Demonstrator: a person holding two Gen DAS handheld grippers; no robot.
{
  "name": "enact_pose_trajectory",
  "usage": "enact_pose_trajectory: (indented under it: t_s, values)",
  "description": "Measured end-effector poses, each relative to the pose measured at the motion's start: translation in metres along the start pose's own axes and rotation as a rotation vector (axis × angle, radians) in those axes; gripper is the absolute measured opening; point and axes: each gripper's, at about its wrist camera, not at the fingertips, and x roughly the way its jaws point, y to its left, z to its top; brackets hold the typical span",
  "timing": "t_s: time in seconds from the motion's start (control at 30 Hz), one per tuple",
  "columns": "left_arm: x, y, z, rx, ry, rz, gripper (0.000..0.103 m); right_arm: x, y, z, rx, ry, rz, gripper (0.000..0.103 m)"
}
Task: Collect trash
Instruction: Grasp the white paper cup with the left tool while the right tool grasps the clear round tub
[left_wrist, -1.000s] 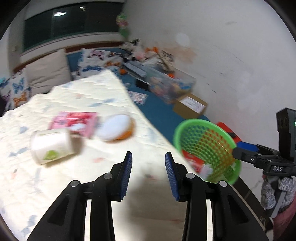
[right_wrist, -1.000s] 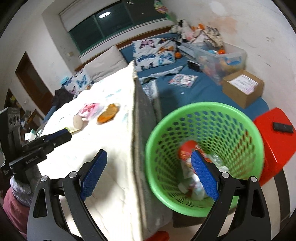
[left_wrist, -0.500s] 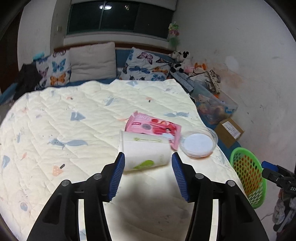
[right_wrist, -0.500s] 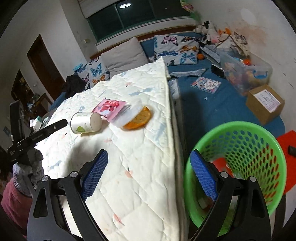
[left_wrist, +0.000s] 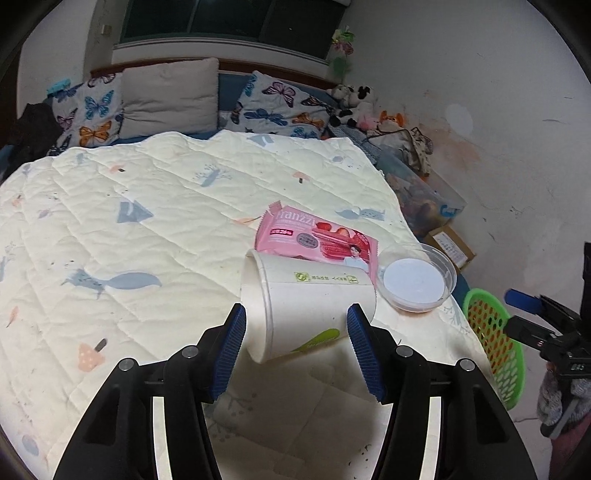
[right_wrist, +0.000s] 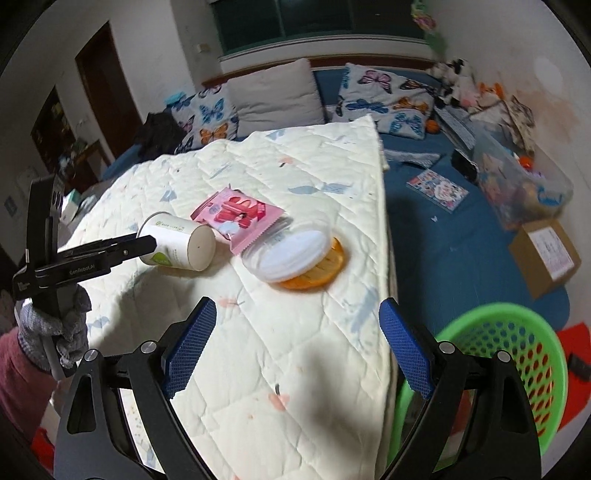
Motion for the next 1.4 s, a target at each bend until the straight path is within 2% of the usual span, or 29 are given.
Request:
enact_pose_trajectory:
  t_s: [0.2, 0.6, 0.73, 0.97, 1.4]
  values:
    - [0.013, 0.002, 0.003, 0.003, 0.018, -0.059, 0.055, 0.024, 0.013, 0.012, -0.084, 0.037, -0.004, 0.089]
    - [0.018, 0.002, 0.006, 0.011, 0.013, -0.119, 0.051, 0.071, 0.022, 0.025, -0.223, 0.115, -0.050, 0.091]
    - [0.021, 0.000, 0.007, 0.028, 0.018, -0.126, 0.044, 0.083, 0.026, 0.028, -0.266, 0.132, -0.062, 0.092]
    - [0.022, -0.002, 0.007, 0.035, 0.022, -0.151, 0.038, 0.104, 0.028, 0.031, -0.291, 0.156, -0.086, 0.093]
    - [0.017, -0.009, 0.002, 0.043, 0.021, -0.182, 0.023, 0.109, 0.038, 0.027, -0.343, 0.134, -0.159, 0.089]
